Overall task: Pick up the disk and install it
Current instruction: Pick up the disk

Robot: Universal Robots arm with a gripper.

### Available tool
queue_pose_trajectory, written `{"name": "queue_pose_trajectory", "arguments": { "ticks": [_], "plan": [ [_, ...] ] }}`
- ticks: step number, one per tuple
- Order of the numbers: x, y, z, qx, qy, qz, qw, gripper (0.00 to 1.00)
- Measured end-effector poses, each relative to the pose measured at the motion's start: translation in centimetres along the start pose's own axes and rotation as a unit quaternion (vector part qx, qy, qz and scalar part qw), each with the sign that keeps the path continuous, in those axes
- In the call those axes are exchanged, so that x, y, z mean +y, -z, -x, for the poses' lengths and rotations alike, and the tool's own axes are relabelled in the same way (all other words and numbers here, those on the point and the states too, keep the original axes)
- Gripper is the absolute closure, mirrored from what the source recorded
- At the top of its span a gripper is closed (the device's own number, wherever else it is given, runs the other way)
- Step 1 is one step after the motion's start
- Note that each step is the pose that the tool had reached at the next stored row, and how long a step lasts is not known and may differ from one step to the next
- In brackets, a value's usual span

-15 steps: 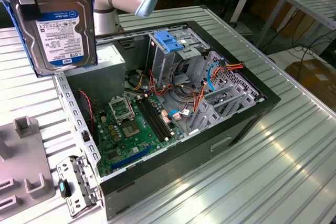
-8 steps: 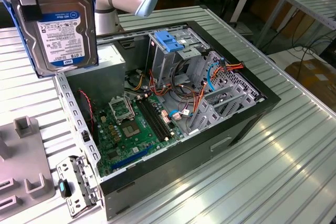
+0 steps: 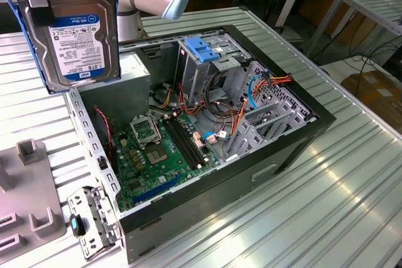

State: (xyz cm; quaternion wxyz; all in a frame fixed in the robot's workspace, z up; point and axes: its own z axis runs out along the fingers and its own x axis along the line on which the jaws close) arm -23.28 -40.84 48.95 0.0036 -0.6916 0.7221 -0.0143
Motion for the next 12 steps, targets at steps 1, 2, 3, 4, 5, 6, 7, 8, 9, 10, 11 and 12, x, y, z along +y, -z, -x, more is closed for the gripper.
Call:
{"name": "queue_pose_trajectory", "arguments": {
  "ticks": [1,2,3,4,5,6,7,8,9,10,11,12],
  "plan": [
    [-0.16,-0.01,0.0,0.0,0.0,0.0,1.0,0.63],
    [-0.62,-0.02,-0.01,0.0,0.0,0.0,1.0,0.63],
    [-0.79,-0.03,-0.01,-0.0001,0.0,0.0,1.0,0.63],
    [-0.99,-0.04,-0.02,-0.0001,0.0,0.0,1.0,0.63],
    [-1.23,-0.05,-0.02,-0.0001,0.0,0.0,1.0,0.63],
    [-1.42,-0.05,-0.03,-0.0001,0.0,0.0,1.0,0.63],
    [-1.6,-0.06,-0.04,0.0,0.0,0.0,1.0,0.63],
    [-1.76,-0.06,-0.04,0.0,0.0,0.0,1.0,0.63],
    [-2.01,-0.08,-0.05,-0.0001,0.0,0.0,1.0,0.63],
    [-2.21,-0.08,-0.05,0.0,0.0,0.0,1.0,0.63],
    [-2.58,-0.1,-0.06,-0.0001,0.0,-0.0001,1.0,0.63],
    [-2.97,-0.11,-0.06,-0.0001,0.0,0.0,1.0,0.63]
  ]
}}
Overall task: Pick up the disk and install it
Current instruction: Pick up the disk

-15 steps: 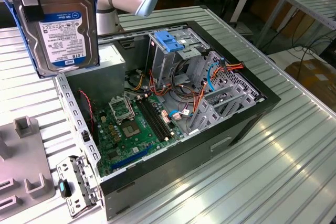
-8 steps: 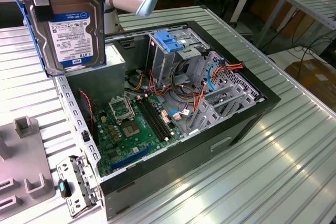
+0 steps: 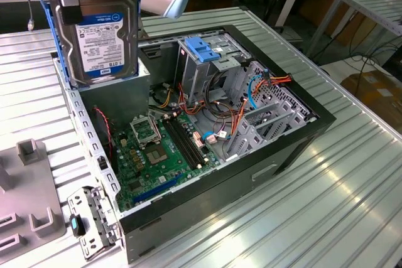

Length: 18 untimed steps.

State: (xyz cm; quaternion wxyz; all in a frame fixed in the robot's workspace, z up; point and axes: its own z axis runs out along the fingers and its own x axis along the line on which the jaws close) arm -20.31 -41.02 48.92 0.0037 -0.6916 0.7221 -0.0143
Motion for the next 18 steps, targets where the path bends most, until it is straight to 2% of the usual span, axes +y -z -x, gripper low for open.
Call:
{"name": "queue_pose_trajectory", "arguments": {
  "ticks": [2,13,18],
  "plan": [
    [-0.65,-0.03,-0.03,0.0,0.0,0.0,1.0,0.63],
    [-2.41,-0.11,-0.01,0.0,0.0,0.0,1.0,0.63],
    [-2.83,-0.16,-0.33,0.0,0.0,0.0,1.0,0.63]
  ]
}}
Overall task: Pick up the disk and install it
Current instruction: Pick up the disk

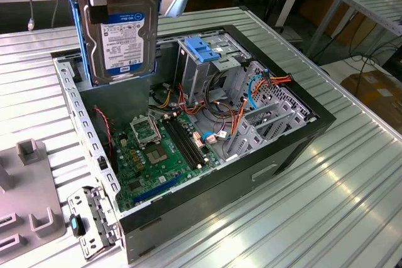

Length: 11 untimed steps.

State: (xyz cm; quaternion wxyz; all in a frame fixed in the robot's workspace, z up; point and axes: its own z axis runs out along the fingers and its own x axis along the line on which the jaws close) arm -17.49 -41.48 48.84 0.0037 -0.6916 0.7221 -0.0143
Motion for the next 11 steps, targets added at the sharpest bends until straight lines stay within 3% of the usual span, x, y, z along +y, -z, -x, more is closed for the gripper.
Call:
{"name": "queue_pose_trajectory", "arguments": {
  "ticks": [5,9,11],
  "plan": [
    [-0.47,-0.11,-0.71,-0.0001,0.0,-0.0001,1.0,0.63],
    [-2.09,-0.19,-0.78,0.0,0.0,0.0,1.0,0.63],
    [-2.58,-0.22,-0.76,0.0,0.0,0.0,1.0,0.63]
  ]
}}
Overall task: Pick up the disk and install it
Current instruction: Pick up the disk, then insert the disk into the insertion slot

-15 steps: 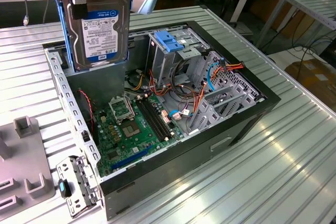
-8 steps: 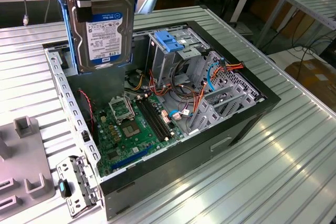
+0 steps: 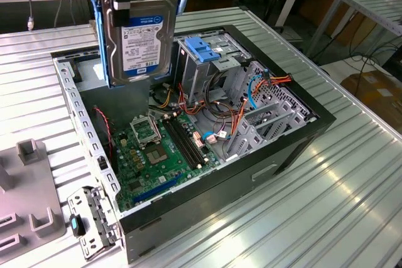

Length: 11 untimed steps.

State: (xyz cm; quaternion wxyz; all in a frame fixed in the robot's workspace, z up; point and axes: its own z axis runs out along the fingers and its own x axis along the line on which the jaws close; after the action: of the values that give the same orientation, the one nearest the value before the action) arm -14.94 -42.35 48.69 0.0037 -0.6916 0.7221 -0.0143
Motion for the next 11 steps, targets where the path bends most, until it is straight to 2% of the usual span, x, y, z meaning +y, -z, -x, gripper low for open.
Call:
{"name": "queue_pose_trajectory", "arguments": {
  "ticks": [3,11],
  "plan": [
    [-0.54,-0.04,0.02,0.0,0.0,0.0,1.0,0.63],
    [-0.6,-0.04,0.02,0.0,0.0,0.0,1.0,0.63]
  ]
}}
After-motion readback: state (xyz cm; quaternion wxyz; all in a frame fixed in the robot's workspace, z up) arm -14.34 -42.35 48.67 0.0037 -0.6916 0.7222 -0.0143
